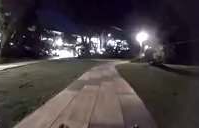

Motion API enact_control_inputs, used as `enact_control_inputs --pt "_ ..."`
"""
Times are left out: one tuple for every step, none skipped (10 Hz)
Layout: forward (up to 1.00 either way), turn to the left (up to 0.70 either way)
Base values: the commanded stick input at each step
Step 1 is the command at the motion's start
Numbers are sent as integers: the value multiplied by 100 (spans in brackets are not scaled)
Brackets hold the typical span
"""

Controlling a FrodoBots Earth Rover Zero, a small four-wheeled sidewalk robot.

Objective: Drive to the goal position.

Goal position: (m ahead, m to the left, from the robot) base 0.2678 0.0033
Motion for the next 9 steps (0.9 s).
enact_control_inputs --pt "30 0" --pt "30 0" --pt "30 0" --pt "30 0" --pt "30 0" --pt "30 0" --pt "30 0" --pt "30 0" --pt "30 0"
